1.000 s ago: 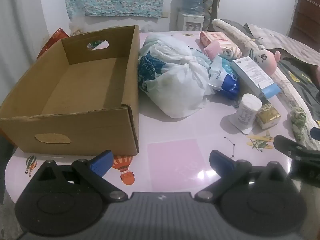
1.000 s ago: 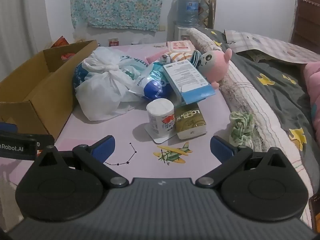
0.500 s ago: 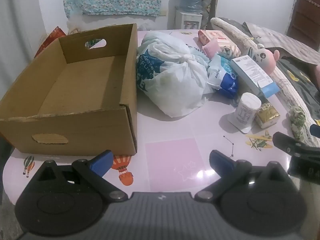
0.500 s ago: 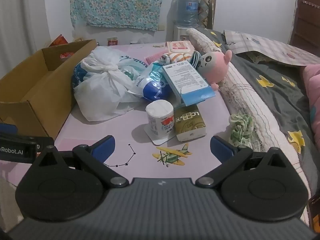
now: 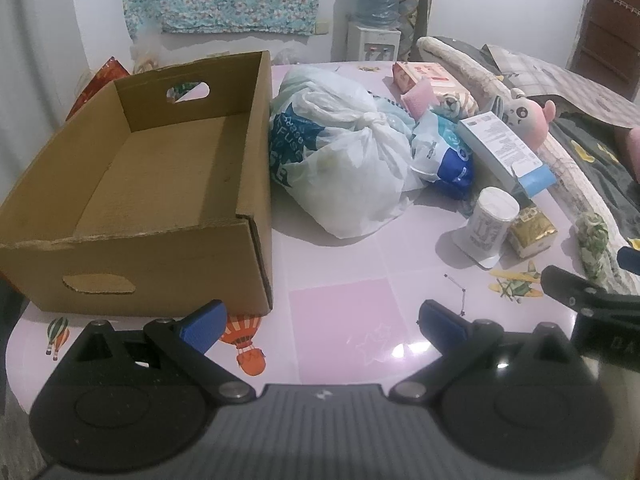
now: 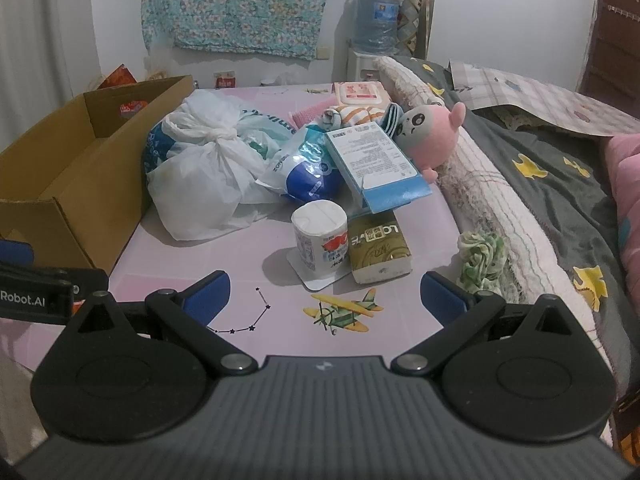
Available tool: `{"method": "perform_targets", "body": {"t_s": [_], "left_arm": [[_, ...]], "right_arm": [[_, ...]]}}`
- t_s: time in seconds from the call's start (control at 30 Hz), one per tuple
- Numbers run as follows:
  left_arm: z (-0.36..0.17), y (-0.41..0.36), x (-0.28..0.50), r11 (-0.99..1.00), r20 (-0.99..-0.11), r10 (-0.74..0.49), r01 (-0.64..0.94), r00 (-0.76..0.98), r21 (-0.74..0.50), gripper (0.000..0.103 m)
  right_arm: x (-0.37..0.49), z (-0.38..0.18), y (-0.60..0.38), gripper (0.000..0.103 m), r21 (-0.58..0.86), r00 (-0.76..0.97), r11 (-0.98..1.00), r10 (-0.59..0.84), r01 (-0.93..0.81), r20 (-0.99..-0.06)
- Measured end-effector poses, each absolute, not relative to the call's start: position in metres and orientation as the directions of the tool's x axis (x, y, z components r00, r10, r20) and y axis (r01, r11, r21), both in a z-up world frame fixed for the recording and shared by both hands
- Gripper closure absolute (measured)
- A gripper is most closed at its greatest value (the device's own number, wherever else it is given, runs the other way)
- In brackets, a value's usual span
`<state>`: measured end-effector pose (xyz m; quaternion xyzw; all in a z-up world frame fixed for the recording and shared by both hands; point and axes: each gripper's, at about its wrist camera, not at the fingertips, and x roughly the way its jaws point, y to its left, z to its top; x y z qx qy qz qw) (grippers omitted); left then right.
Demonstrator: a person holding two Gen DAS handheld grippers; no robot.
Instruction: Organize soft objects
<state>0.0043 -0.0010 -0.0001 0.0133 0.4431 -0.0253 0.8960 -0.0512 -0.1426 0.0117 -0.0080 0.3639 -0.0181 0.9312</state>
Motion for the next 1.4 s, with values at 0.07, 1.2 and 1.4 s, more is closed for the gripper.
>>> {"method": "perform_targets", "body": {"t_s": [0.07, 1.2, 1.4], "left_arm": [[0.0004, -0.0008, 0.0043, 0.998, -0.793, -0.038, 0.062, 0.608, 0.000, 0.000], [0.0029, -0.0014, 0.0042, 0.998, -0.789, -0.039, 0.069, 0.613, 0.004, 0.000], [0.0012, 0.0011, 0.0041, 0.998, -0.793, -0.038, 0.067, 0.608, 0.004, 0.000]], "right_arm": [[-0.0521, 0.0134, -0.1415, 0.001, -0.035, 0.735, 0.999, -0.046, 0.030, -0.676], [-0.0506, 0.0124, -0.1368, 0.001, -0.055, 0.735, 0.998, -0.050, 0.017, -0.676], [-0.0503, 0.0108, -0.1362, 0.001, -0.055, 0.733, 0.998, -0.049, 0.017, -0.679]]}}
